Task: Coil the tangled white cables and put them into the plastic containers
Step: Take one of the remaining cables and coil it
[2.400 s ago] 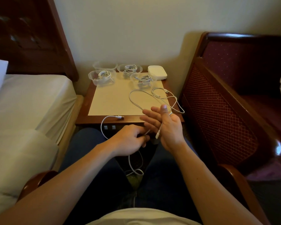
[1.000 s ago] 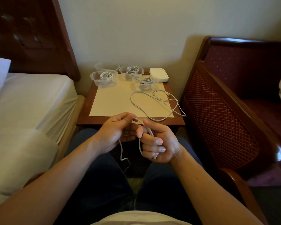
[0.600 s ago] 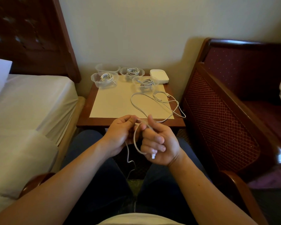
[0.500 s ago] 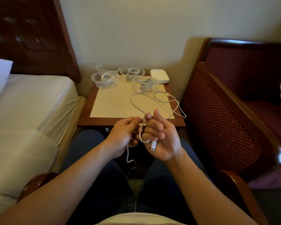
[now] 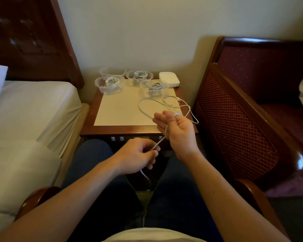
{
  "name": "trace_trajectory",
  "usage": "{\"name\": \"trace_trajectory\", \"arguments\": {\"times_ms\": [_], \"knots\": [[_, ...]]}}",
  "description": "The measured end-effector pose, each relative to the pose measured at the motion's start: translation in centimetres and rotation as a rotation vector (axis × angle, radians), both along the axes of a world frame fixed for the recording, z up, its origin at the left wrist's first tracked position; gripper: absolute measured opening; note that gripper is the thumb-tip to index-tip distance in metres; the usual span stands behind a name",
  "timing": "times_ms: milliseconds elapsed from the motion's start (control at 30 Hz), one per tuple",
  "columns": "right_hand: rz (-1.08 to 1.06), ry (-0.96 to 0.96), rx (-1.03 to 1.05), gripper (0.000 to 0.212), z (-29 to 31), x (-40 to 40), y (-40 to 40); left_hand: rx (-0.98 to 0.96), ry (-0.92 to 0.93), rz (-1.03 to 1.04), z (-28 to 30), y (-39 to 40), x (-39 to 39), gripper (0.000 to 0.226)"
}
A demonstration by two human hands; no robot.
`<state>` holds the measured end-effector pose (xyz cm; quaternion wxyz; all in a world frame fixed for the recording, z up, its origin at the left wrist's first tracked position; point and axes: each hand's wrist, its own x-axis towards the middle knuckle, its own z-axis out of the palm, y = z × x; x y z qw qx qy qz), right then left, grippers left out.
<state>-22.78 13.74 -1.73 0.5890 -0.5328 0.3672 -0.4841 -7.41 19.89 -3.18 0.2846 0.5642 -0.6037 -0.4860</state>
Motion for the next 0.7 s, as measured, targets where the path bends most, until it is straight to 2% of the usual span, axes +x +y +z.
{"name": "trace_trajectory", "arguments": {"times_ms": [100, 233, 267, 333, 400, 467, 500, 600, 700], "knots": [[-0.03, 0.368, -0.143, 0.025, -1.2, 0.0, -0.2, -0.081, -0.138, -0.069, 1.1, -0.3, 0.7, 0.015], [-0.1, 0.551, -0.188, 0.021, -1.4, 0.7, -0.4, -0.064, -0.194, -0.175, 1.9, -0.4, 0.4, 0.017], [-0.1, 0.647, -0.229, 0.024, -1.1, 0.6, -0.4, -0.098, -0.23, -0.197, 2.0, -0.5, 0.6, 0.017], [-0.032, 0.918, -0.329, 0.03, -0.6, 0.2, -0.1, -0.232, -0.341, -0.216, 2.0, -0.9, 1.4, 0.015], [0.147, 1.043, -0.322, 0.029, -0.9, -0.3, -0.1, -0.374, -0.419, -0.164, 2.2, -1.4, 2.3, 0.012], [0.32, 0.969, -0.166, 0.036, -1.1, -0.8, 0.1, -0.461, -0.373, -0.076, 2.2, -2.0, 3.2, 0.009], [0.352, 0.833, -0.027, 0.044, -1.2, -0.9, 0.2, -0.496, -0.334, -0.032, 2.0, -2.2, 3.6, 0.007], [0.455, 0.236, 0.365, 0.058, -1.1, -0.7, 0.6, -0.56, -0.225, 0.082, 1.1, -2.8, 3.9, 0.005], [0.724, -0.237, 0.513, 0.055, -0.8, 0.0, 1.3, -0.33, 0.203, 0.215, 0.1, -2.5, 2.4, 0.015]]}}
